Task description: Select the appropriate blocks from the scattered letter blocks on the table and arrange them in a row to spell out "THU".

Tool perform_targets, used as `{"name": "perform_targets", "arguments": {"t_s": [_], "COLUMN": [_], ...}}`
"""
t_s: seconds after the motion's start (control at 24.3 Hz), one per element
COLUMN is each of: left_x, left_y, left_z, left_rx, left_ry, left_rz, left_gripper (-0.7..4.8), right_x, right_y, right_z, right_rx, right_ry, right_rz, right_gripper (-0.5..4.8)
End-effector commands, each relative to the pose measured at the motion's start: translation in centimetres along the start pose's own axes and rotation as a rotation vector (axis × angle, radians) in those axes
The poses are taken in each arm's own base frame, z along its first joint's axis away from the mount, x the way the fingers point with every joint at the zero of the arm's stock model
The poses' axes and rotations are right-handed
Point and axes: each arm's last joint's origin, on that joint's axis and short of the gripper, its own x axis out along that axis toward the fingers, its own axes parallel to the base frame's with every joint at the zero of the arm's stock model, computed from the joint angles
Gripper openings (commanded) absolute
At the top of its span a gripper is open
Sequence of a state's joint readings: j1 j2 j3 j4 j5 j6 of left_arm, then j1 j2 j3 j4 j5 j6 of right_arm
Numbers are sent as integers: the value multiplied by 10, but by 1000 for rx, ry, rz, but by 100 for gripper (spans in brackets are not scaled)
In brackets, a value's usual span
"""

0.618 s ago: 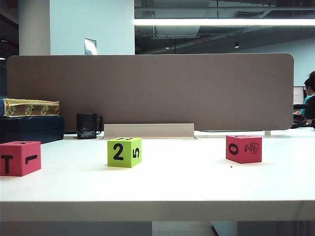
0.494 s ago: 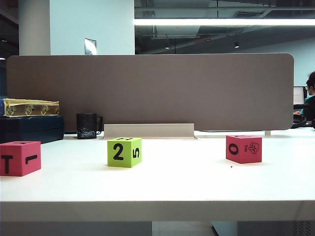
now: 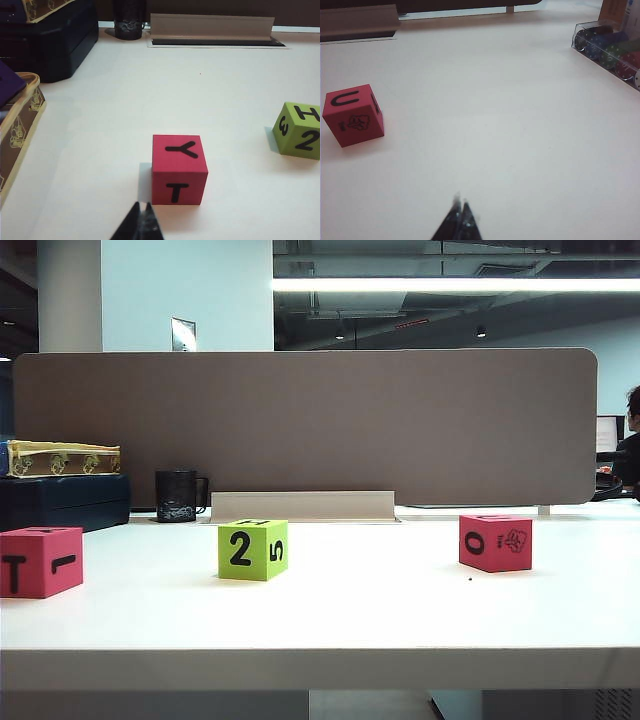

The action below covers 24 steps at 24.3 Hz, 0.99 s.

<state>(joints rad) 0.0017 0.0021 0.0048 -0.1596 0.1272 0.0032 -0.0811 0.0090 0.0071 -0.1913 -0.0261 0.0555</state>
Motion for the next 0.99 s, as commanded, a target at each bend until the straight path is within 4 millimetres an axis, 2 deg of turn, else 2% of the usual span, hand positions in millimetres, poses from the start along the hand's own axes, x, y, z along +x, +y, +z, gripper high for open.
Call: {"name": "perform_targets", "arguments": {"t_s": [0.04, 0.16, 0.25, 0.37, 0.62, 0.82, 0.95, 0.99], "left_x": [0, 0, 0, 0, -1, -2, -4, -7], "left_y": [-1, -2, -3, -4, -3, -4, -4, -4], "left_z": [-1, 0, 1, 3, 6, 13, 19, 26], "left_rx": [-34, -129, -176, -221, -241, -331, -331, -328], "left_ry": [9, 7, 0, -14, -37, -89, -101, -113], "left_rz": [-25, -59, -92, -134, -124, -138, -144, -146], "left_gripper": [-5, -5, -5, -5, -6, -6, -6, -6], "right_x": [0, 0, 0, -2, -2, -4, -7, -10], "right_y": [1, 3, 5, 9, 11, 12, 13, 14], "right_z": [1, 3, 3, 6, 8, 11, 18, 26], "right_rx": [3, 10, 79, 116, 115, 241, 233, 227], "right_ry": [-28, -40, -39, -49, -57, -42, -70, -93], "right_rz": [28, 92, 156, 308, 378, 430, 448, 452], "right_gripper": [-4, -5, -4, -5, -4, -5, -5, -5]}}
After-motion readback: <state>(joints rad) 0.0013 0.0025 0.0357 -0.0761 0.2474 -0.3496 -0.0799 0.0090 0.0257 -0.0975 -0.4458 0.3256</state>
